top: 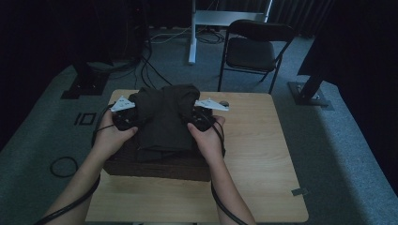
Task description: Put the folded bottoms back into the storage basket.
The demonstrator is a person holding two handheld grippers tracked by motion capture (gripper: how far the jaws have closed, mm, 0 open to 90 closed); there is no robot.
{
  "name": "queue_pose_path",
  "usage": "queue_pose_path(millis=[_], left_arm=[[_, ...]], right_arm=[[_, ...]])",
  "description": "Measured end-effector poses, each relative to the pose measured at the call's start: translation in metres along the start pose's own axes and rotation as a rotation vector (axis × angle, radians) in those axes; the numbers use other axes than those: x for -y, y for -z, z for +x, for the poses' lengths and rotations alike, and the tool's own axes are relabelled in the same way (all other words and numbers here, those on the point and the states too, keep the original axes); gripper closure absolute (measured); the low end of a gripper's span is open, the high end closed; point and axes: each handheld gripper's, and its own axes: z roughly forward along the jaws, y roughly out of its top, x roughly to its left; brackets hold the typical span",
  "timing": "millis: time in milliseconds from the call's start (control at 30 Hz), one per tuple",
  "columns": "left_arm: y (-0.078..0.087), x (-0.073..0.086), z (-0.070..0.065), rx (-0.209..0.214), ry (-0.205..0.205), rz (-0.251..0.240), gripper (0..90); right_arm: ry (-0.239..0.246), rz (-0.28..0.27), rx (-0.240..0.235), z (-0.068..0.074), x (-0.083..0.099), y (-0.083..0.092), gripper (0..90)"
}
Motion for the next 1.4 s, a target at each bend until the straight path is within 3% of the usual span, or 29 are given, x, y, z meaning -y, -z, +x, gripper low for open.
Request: queue_pose_path(millis=[400,500,733,833,1100,1300,1400], left_arm=[[-0.02,0.024,0.015,0.014,0.015,0.063,76.8],[-0.029,0.032,0.021,0.01,0.014,0.102,76.8],[-0.044,0.045,0.026,0.021,0.008,0.132,76.7],[-0.056,0.052,0.025,0.013,-0.016,0.17,76.6],[-0.066,0.067,0.031,0.033,-0.015,0.211,76.1],[-0.076,0.079,0.035,0.024,0.002,0.223,73.6],[-0.08,0.084,0.038,0.015,0.035,0.236,71.9]], right_arm=[[0.002,0.069,0.005,-0.006,0.029,-0.024,63.5],[0.013,0.102,0.012,-0.007,0.038,-0.032,63.4],[0.026,0.149,0.036,-0.012,0.053,-0.044,63.3],[0.02,0.192,0.048,-0.016,0.06,-0.05,63.2],[0.01,0.26,0.034,-0.024,0.073,-0.058,62.9],[0.0,0.322,0.053,-0.026,0.076,-0.068,62.6],[0.027,0.356,0.08,-0.024,0.077,-0.074,62.1]])
